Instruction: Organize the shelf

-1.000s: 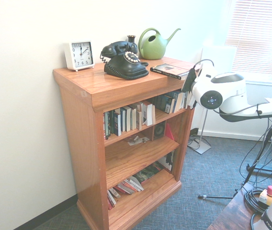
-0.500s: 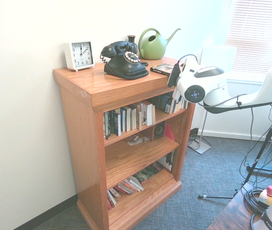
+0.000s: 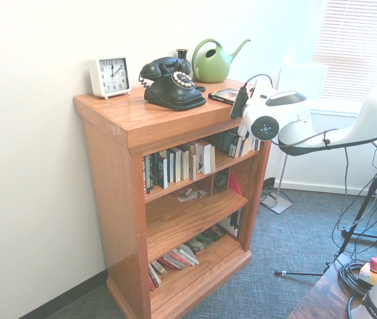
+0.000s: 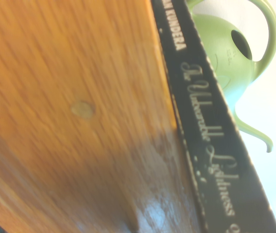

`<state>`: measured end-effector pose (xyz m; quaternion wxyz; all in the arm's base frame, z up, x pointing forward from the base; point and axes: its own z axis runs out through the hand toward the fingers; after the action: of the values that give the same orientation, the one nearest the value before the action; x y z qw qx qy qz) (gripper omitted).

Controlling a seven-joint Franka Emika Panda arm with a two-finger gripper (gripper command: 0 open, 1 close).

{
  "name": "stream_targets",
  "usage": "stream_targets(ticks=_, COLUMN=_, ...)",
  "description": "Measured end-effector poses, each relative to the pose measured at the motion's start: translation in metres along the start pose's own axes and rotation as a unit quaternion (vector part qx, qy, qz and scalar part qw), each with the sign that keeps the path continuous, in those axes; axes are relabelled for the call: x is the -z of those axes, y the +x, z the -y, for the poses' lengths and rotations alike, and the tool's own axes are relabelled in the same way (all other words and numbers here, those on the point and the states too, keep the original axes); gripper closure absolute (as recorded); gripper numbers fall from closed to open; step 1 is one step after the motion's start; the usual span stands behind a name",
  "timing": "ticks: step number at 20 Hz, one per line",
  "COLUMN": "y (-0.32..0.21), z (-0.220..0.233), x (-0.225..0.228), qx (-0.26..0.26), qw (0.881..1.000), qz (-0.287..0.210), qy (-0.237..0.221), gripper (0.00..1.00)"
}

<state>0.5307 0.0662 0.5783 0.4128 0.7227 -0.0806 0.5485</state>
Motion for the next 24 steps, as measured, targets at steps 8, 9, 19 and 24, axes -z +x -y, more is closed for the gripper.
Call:
stream_targets(ticks=8, y=0.003, z=0.001, x=0.000, qx=-0.001, qw=1.000, qz=-0.002, qy=0.001, gripper=1.00)
stream_targets(ticks=9, y=0.004, z=0.001, x=0.001, qx=-0.001, qw=1.000, qz=-0.003, qy=0.001, gripper=1.00)
stream_targets(ticks=19, y=0.005, z=0.005, x=0.003, qx=0.000, qw=1.000, qz=-0.004, qy=0.000, gripper=1.00)
stream_targets(ticks=24, y=0.014, z=0.008, x=0.003, qx=-0.013, qw=1.000, qz=0.000, qy=0.004, gripper=1.00)
